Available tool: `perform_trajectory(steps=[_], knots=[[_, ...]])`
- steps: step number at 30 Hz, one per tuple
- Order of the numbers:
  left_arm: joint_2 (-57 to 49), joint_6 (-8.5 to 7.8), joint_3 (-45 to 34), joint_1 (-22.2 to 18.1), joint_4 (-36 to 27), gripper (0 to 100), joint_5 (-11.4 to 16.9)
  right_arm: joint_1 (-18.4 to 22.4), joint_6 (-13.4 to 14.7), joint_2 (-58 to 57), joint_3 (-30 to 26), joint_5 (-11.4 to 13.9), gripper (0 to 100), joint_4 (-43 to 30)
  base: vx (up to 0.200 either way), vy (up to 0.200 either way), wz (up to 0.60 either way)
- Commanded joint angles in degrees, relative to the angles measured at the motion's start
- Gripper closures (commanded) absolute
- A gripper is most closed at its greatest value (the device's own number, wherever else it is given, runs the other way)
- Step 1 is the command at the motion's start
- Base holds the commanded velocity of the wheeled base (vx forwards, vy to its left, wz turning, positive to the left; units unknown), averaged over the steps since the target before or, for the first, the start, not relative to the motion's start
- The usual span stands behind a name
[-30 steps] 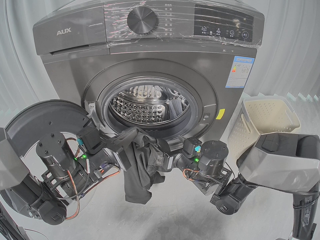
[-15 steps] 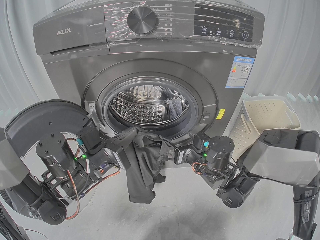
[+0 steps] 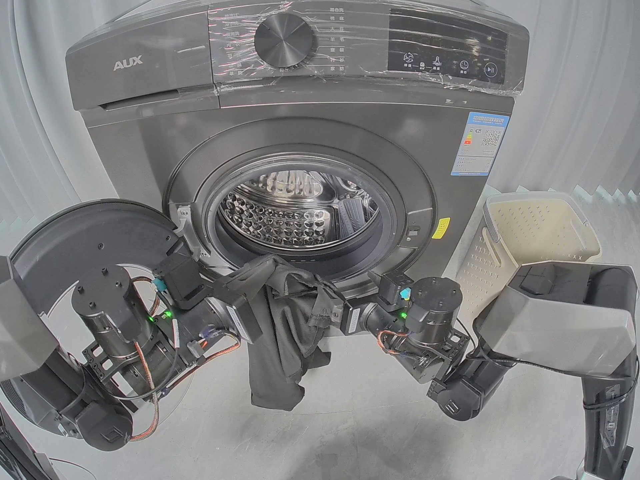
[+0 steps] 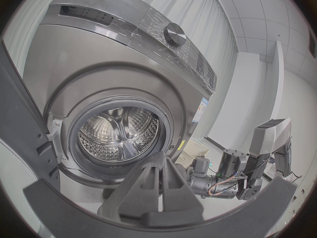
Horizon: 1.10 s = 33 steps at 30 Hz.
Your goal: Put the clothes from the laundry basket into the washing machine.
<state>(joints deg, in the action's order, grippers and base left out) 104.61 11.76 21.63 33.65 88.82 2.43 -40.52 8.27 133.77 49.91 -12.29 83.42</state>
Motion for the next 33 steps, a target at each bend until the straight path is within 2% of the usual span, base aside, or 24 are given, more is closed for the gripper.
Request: perform_trajectory(steps=[1, 10, 21, 25, 33], knots=[[-0.02, 0.01, -0.09, 0.02, 0.04, 100, 0.04, -0.44, 0.00, 0.18, 0.01, -0.02, 100, 0.16, 0.000, 0.000, 0.00], [0.33, 0.01, -0.27, -0.16, 0.04, 100, 0.04, -1.67, 0.17, -1.14, -1.13, 0.07, 100, 0.43, 0.000, 0.000, 0.00], [0.77, 0.10, -1.06, 0.37, 0.12, 100, 0.30, -1.84, 0.88, -11.16, -8.78, 0.16, 100, 0.69, 0.000, 0.000, 0.00], [0.60, 0.10, -1.32, 0.63, 0.12, 100, 0.30, -1.75, 1.14, -10.81, -11.41, 0.25, 100, 1.04, 0.000, 0.000, 0.00], [0.16, 0.10, -1.06, 0.63, 0.12, 100, 0.30, -1.75, 0.79, -7.20, -11.15, 0.25, 100, 1.39, 0.000, 0.000, 0.00]])
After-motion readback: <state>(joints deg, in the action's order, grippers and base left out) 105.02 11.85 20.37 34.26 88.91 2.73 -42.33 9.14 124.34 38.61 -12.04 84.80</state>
